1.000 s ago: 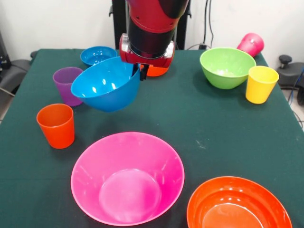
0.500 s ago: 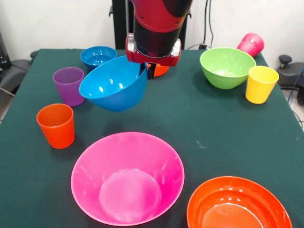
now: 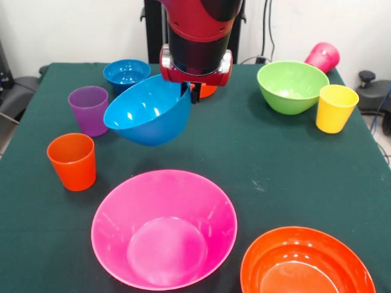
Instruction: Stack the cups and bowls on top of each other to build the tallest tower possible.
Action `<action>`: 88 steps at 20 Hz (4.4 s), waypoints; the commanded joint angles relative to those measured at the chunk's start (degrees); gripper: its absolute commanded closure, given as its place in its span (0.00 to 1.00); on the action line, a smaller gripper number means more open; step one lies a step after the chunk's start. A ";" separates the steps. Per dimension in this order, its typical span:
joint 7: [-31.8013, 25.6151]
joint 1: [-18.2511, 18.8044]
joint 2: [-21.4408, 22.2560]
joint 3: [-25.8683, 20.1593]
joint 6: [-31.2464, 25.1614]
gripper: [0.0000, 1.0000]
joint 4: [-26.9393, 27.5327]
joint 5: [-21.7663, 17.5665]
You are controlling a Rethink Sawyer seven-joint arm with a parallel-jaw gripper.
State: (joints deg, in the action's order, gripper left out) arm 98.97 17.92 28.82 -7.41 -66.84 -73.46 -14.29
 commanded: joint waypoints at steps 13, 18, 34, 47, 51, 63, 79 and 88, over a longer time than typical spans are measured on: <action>-7.75 1.12 -0.79 -6.05 -7.29 1.00 5.68 -0.95; -7.83 0.87 -1.15 -6.11 -8.54 1.00 6.94 -1.01; -8.78 1.25 -2.66 -6.70 -11.89 1.00 10.72 -0.97; -10.90 2.35 -3.36 -7.07 -14.37 1.00 12.98 -1.29; -11.08 2.48 -3.42 -7.16 -14.41 1.00 12.96 -1.32; -11.88 2.81 -4.09 -7.38 -14.95 1.00 13.99 -1.60; -12.60 3.66 -4.02 -7.97 -16.74 1.00 14.80 -1.49; -13.76 4.72 -4.68 -8.86 -18.36 1.00 16.53 -1.44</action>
State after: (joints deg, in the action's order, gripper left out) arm 98.97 21.31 26.53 -10.05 -78.74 -59.71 -14.33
